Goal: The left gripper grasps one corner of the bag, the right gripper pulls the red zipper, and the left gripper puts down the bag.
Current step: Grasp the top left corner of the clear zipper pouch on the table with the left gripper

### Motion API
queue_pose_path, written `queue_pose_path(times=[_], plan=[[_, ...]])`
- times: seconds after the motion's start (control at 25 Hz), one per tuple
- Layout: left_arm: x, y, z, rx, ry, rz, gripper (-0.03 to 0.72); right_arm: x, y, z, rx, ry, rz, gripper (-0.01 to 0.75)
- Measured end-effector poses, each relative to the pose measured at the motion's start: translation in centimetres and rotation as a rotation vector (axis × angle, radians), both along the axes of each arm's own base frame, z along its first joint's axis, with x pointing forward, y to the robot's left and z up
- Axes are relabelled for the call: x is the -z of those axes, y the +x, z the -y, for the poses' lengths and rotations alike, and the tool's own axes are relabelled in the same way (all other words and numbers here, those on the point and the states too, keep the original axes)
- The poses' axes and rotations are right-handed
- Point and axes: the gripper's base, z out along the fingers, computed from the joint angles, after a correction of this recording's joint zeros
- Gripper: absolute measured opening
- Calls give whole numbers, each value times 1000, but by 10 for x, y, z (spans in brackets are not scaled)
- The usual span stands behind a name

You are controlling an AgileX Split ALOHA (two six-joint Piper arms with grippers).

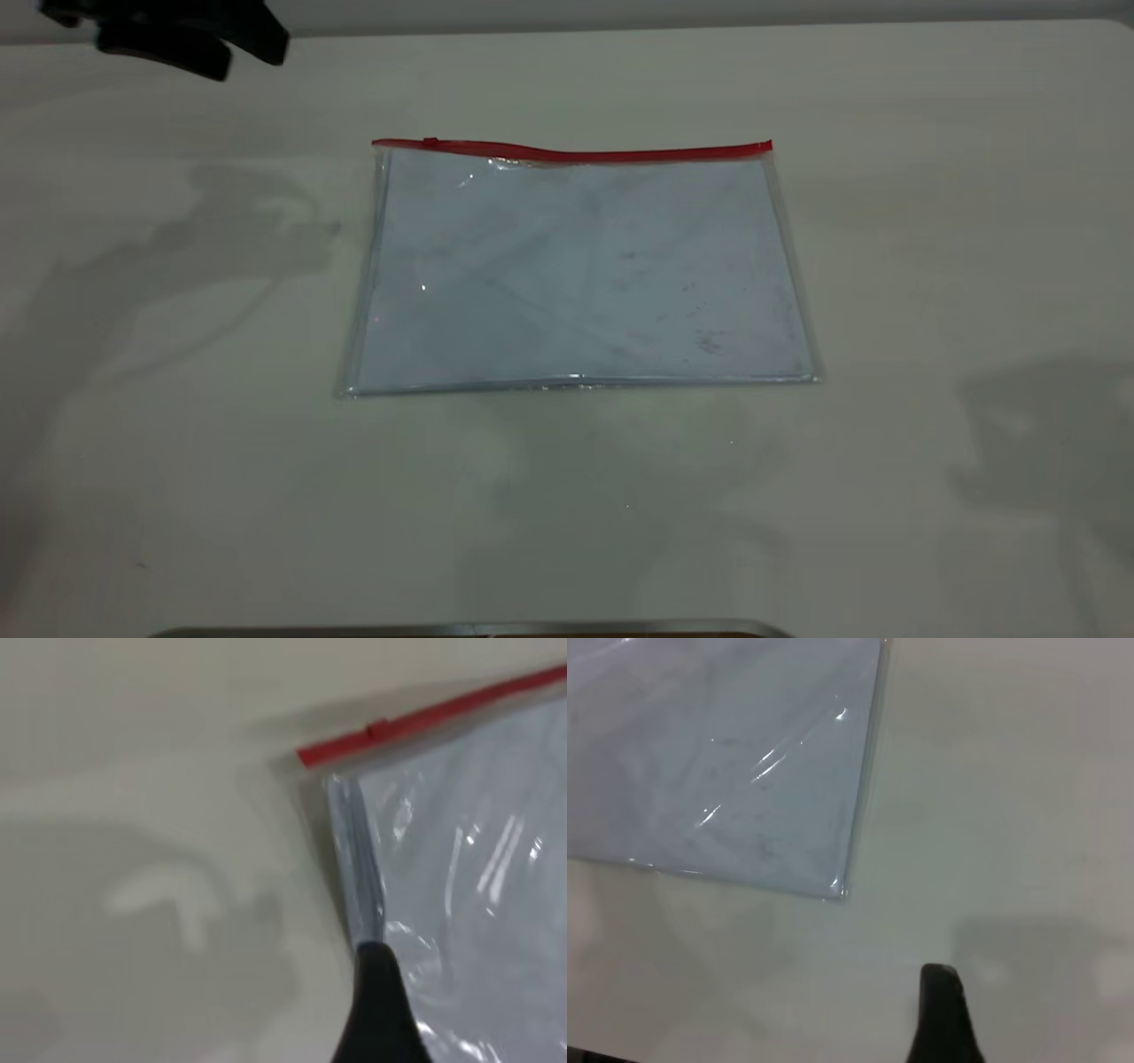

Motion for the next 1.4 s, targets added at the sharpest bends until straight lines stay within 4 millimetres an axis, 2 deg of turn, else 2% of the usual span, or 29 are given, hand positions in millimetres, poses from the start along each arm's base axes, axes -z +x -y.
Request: queue_pose_path(times=[0.2,0.36,0.64,0.96,1.24,1.4], plan=[[41,16,9,66,-42,19,588,6,5,0,0,-7,-11,578],[73,17,14,83,-56,22,588,6,5,0,-6,-9,-17,578],[114,17,19,65,-98,49,588,7,5,0,-8,-10,-20,578],[129,30,23,20,-173,89,588,7,5,0,-9,-10,-21,578],[145,27,28,20,-247,59,587,7,5,0,-8,-10,-20,578],[151,24,32,39,-296,64,538,6,6,0,-4,-11,-6,578]])
